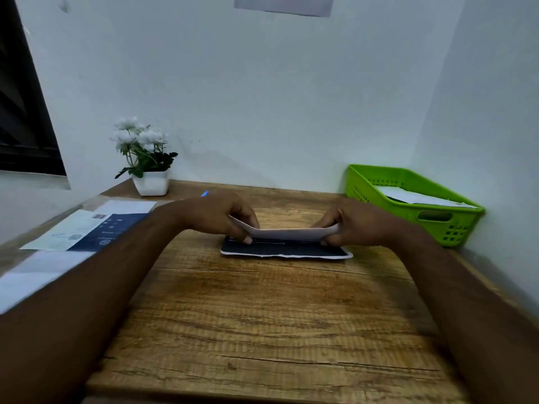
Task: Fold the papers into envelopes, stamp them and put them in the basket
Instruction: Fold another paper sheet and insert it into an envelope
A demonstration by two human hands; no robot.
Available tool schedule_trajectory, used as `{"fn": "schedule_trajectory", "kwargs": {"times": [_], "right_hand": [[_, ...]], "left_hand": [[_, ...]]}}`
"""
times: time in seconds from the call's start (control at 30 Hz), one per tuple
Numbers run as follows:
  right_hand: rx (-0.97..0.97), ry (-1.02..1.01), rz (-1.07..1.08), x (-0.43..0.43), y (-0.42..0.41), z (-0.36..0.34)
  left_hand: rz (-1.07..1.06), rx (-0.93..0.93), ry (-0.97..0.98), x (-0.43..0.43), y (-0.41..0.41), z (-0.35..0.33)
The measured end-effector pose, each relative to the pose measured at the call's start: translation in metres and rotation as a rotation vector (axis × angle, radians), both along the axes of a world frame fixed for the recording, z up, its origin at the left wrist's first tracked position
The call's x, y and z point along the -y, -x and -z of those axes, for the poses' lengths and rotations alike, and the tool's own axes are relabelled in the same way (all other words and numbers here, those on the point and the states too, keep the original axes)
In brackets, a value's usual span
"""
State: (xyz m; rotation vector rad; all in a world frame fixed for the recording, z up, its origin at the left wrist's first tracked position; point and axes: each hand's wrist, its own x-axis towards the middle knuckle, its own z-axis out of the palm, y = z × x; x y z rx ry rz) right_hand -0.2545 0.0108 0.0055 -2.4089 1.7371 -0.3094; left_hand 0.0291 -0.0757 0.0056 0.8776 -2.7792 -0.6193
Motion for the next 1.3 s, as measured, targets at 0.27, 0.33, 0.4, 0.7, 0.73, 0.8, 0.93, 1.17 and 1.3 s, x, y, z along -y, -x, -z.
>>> {"fn": "schedule_trajectory", "kwargs": {"times": [0.27, 0.33, 0.4, 0.7, 0.73, 0.8, 0.93, 1.17, 1.3], "right_hand": [[0.11, -0.234, -0.026, -0.013, -0.016, -0.01], [0.044, -0.195, -0.027, -0.014, -0.02, -0.01], [-0.087, -0.135, -0.02, -0.012, -0.024, -0.008], [-0.013, -0.052, -0.132, -0.001, -0.044, 0.017], [-0.007, -0.031, -0.132, 0.0, -0.046, 0.021], [0.01, 0.001, -0.124, 0.003, -0.048, 0.027], [0.034, -0.026, -0.108, 0.006, -0.048, 0.025], [0.088, -0.142, 0.034, -0.002, -0.015, 0.008], [0.127, -0.164, 0.12, -0.003, 0.012, 0.005]], "left_hand": [[0.041, 0.152, -0.125, -0.012, 0.002, -0.008], [0.013, 0.173, -0.155, -0.013, 0.004, -0.008], [0.001, 0.198, -0.134, -0.015, 0.007, -0.007], [0.001, 0.184, 0.037, -0.013, 0.019, 0.005], [-0.001, 0.178, 0.042, -0.012, 0.019, 0.006], [-0.006, 0.159, 0.051, -0.011, 0.019, 0.007], [0.015, 0.117, 0.085, -0.01, 0.019, 0.008], [0.002, 0.131, 0.118, -0.009, 0.022, 0.009], [-0.016, 0.057, 0.112, -0.009, 0.02, 0.012]]}}
